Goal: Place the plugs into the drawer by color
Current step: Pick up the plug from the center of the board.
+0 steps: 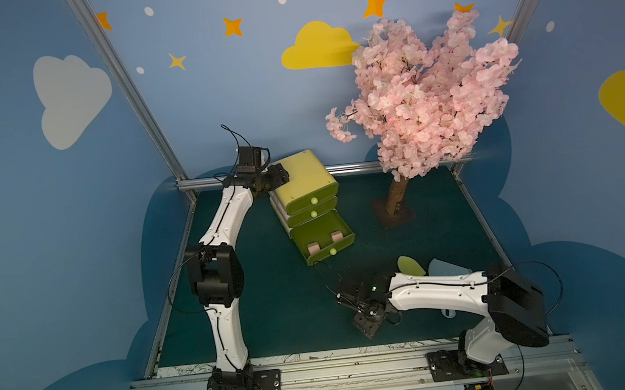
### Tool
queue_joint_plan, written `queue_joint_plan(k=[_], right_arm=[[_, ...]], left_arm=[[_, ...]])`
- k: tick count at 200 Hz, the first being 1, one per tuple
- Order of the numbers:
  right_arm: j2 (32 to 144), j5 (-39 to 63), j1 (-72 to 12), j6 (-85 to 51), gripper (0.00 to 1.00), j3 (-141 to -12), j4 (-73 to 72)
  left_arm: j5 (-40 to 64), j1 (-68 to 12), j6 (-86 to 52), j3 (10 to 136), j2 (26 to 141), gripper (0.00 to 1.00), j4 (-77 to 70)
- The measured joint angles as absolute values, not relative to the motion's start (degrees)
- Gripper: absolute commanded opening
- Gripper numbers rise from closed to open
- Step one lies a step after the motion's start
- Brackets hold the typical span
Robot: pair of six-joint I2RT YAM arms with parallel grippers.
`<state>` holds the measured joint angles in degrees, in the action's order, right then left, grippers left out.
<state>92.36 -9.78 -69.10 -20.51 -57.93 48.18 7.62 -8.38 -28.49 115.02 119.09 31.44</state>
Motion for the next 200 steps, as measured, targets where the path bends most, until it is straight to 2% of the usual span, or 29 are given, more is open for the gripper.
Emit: queue_joint_plan(k=[53,111,145,170,200], right_arm=[[96.36,-9.58,-68.69,-19.49,0.66,-57.95,46.19],[96.51,-9.13,-68.23,-19.18,0.44,-57.93,45.12],[96.33,-8.91,-67.40,-18.79,0.37,-58.06,45.21],[96.31,-9.30,-64.84,-16.91,0.35,-61.01,46.83],[96.33,-10.31,-58.50,-12.51,0.30,-70.54,47.51]], left_arm=[[7.49,-8.45,-28.49,115.02,119.07,0.82,31.44],[7.29,-8.58,-28.47,115.07,119.07,0.82,31.46],[7.03,-8.73,-28.47,115.07,119.07,0.82,31.46],[6.87,-8.78,-28.45,115.15,119.07,0.81,31.48],[6.52,-8.88,-28.25,115.18,119.07,0.81,31.57]])
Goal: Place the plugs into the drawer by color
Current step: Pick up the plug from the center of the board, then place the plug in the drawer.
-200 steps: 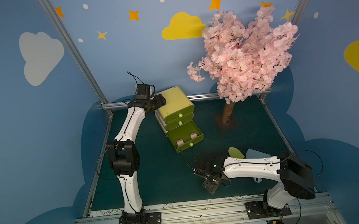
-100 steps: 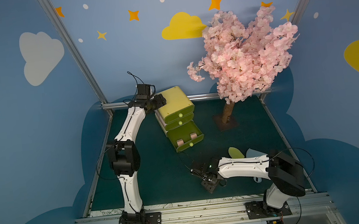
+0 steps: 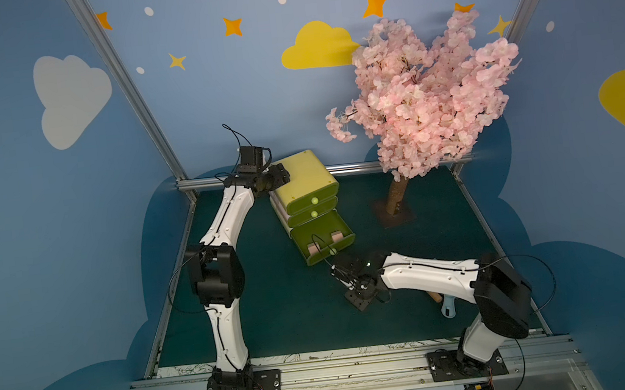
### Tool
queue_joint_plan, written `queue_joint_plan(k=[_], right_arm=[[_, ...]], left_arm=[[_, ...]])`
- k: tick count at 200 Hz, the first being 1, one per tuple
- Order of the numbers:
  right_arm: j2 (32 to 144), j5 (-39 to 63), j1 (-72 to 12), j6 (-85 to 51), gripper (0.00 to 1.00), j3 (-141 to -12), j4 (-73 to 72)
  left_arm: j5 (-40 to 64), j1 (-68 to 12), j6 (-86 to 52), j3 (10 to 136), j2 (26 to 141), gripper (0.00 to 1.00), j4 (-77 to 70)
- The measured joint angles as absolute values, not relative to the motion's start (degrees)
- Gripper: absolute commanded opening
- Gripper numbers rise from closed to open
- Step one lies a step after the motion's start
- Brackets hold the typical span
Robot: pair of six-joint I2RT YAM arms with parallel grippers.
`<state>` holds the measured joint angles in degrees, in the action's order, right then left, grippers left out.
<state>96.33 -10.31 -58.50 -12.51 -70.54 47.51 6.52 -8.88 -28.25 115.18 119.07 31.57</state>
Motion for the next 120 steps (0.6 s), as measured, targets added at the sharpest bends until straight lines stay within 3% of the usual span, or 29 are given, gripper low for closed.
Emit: queue_joint_plan(k=[63,120], right_arm=[[106.89,-14.04,-47.27,-3.84,0.22,-95.11,47.16],[120.55,-14.06,-42.61,-1.37,0.23,-108.68,48.66]], left_arm=[[6.44,-8.84,-28.25,115.26,119.07,0.81,31.68],[6.63,-8.58,-28.29,115.26,119.09,0.81,31.70]])
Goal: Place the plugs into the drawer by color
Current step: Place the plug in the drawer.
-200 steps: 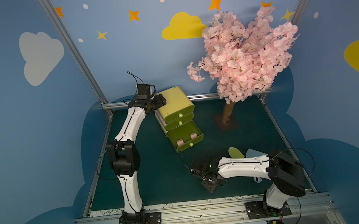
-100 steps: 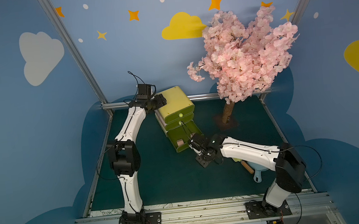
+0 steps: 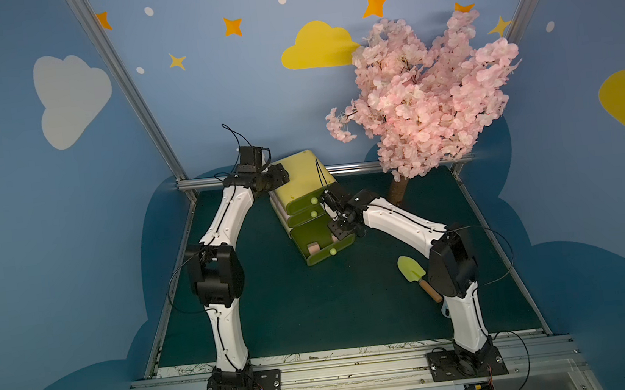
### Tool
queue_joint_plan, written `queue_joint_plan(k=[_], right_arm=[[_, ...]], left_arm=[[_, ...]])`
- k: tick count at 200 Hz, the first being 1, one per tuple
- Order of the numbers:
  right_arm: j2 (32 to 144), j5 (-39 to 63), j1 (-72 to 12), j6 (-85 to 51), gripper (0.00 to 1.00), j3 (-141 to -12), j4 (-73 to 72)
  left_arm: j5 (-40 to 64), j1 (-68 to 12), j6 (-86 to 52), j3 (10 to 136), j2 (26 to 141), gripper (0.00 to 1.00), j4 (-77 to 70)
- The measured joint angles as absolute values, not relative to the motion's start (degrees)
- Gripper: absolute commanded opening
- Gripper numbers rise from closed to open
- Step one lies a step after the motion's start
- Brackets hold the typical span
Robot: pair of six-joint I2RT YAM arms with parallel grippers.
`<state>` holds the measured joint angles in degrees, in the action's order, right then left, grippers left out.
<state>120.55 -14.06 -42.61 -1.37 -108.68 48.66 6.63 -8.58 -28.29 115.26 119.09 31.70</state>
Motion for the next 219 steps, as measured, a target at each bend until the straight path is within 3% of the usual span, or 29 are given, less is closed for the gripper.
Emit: queue_joint_plan(k=[219], right_arm=[[133.60,-15.64,-40.77,-12.21,0.28,-120.88,54.59]], left_arm=[[7.07,-8.25,-28.34,115.28,119.13,0.81,31.70]])
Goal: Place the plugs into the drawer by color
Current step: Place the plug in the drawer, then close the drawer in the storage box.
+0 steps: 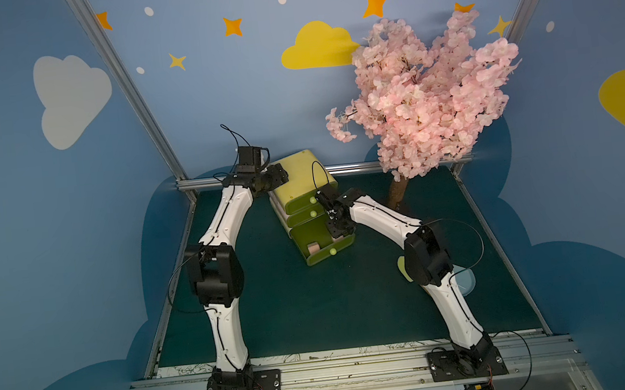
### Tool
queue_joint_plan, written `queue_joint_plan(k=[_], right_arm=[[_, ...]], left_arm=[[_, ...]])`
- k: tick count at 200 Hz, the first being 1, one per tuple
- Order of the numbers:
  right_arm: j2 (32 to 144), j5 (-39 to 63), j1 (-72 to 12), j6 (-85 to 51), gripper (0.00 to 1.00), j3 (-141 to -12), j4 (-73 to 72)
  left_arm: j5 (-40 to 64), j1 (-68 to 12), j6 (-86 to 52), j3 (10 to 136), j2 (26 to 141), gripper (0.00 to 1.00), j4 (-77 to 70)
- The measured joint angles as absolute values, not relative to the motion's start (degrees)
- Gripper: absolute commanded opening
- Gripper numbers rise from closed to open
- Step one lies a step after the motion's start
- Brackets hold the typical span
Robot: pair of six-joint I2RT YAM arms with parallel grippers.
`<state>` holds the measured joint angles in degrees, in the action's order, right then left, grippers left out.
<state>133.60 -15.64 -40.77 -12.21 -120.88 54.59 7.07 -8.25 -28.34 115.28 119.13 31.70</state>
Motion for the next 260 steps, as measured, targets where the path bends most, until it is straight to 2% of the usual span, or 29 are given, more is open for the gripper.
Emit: queue_joint_plan(k=[26,74,114,135,156,178,223,237,260], right_arm=[[133.71,-15.62,-40.80,-12.73,0.33,-120.88,54.72],[133.73,-15.42,-40.71,-12.82,0.52,-120.88,54.74],[133.23,-15.11,-40.49,-11.84,0.61,-120.66,54.41],[130.43,-14.52,-40.25,-11.42,0.61,-117.89,52.31],[124.31,-13.41,-40.34,-11.33,0.59,-111.70,48.84],[113.32,-11.62,-40.91,-12.16,0.54,-98.83,41.69],[95.44,-6.04,-42.68,-20.58,0.29,-69.87,21.69],[93.67,-3.49,-42.70,-23.77,0.25,-61.45,13.87],[94.54,-0.93,-43.29,-27.53,0.12,-53.43,5.04]], left_arm=[[7.09,-8.25,-28.34,115.28,119.13,0.81,31.70],[7.09,-8.23,-28.36,115.28,119.15,0.81,31.70],[7.57,-7.97,-28.45,115.28,119.17,0.81,31.73],[7.90,-7.88,-28.45,115.28,119.17,0.81,31.90],[7.92,-7.88,-28.45,115.28,119.17,0.81,31.90],[7.94,-7.88,-28.45,115.28,119.17,0.81,31.92],[8.19,-7.77,-28.49,115.28,119.17,0.81,31.92],[8.32,-7.75,-28.51,115.28,119.22,0.81,31.92],[8.45,-7.73,-28.53,115.28,119.22,0.81,31.92]])
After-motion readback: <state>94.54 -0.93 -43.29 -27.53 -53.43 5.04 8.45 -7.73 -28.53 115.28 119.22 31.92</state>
